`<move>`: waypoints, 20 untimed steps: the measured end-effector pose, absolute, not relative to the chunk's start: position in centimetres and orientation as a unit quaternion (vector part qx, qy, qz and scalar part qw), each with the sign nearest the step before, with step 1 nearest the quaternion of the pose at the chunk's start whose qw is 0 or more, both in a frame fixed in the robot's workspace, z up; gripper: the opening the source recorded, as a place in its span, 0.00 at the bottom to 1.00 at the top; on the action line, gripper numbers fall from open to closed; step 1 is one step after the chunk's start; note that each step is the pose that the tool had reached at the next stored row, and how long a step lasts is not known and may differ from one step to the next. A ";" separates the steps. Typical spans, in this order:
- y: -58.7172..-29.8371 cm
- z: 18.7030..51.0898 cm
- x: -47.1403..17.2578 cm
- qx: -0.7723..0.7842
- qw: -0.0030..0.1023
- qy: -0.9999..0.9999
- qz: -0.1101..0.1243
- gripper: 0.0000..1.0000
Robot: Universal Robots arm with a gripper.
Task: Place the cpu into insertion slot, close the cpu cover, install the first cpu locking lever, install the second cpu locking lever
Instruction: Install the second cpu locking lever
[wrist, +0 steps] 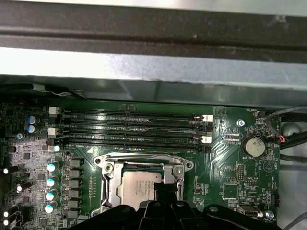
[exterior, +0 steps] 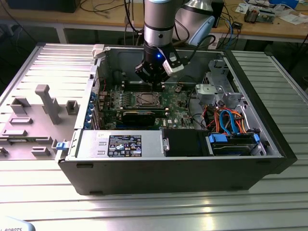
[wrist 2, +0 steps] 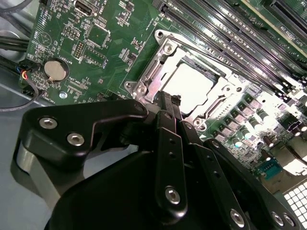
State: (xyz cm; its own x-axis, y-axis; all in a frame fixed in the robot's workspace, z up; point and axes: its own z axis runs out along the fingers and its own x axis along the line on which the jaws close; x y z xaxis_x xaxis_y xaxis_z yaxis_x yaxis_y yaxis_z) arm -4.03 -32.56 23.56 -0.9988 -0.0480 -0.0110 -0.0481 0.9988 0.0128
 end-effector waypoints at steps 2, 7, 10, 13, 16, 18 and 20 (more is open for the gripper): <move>-32.6 23.6 -4.0 -0.024 0.005 1.000 0.006 0.11; -32.6 23.6 -4.0 -0.024 0.005 1.000 0.007 0.11; -32.6 23.6 -4.0 -0.024 0.005 1.000 0.007 0.11; -32.6 23.6 -4.0 -0.016 0.005 1.000 0.006 0.11; -32.6 23.6 -4.0 -0.009 0.005 1.000 0.006 0.11; -32.6 23.6 -4.0 -0.009 0.005 1.000 0.006 0.11; -32.6 23.6 -4.0 -0.009 0.005 1.000 0.006 0.11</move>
State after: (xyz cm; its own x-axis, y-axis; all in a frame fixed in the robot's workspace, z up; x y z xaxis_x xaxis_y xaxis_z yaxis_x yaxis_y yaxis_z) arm -4.03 -32.56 23.56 -0.9998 -0.0176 -0.0110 -0.0177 0.9998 0.0128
